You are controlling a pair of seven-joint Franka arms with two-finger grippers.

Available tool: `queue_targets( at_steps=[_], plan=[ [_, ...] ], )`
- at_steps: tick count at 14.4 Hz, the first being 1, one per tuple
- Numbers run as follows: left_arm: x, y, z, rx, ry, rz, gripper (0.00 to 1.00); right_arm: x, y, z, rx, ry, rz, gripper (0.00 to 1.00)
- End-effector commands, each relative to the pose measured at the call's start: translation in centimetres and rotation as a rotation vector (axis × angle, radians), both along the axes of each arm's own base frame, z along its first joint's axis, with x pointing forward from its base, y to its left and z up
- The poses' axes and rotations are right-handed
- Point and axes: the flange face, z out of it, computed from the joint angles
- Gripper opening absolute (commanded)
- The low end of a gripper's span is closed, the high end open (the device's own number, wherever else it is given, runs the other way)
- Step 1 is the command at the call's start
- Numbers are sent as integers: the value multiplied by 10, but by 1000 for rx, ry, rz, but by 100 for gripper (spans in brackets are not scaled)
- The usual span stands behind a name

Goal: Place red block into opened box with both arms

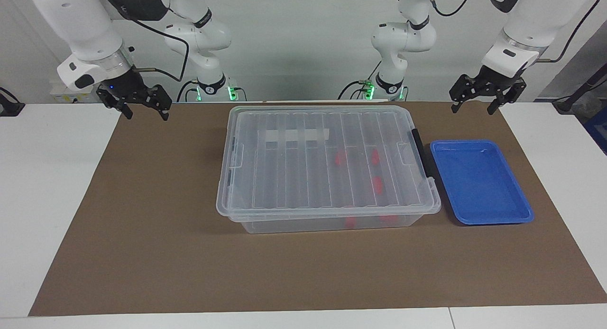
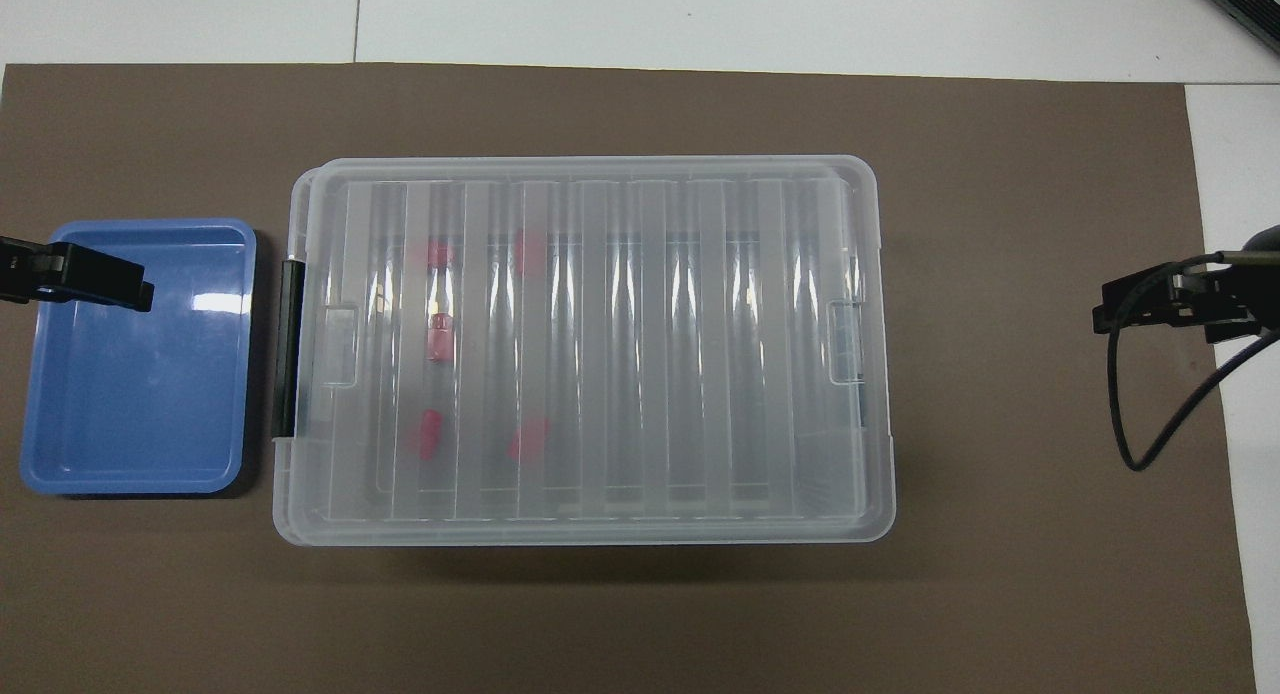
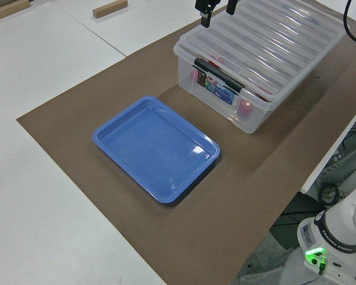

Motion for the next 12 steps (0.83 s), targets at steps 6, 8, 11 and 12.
queue_targets(
  at_steps=[6,8,11,12],
  plan=[
    [-9,4,1,18,5,1,100,0,-6,0,-12,-8,-18,100],
    [-9,4,1,18,5,1,100,0,-5,5,-102,-7,20,100],
    [-9,4,1,18,5,1,100,0,2,7,-100,-14,24,100],
    [-9,4,0,18,6,1,100,1,6,9,-87,-21,26,100]
  ],
)
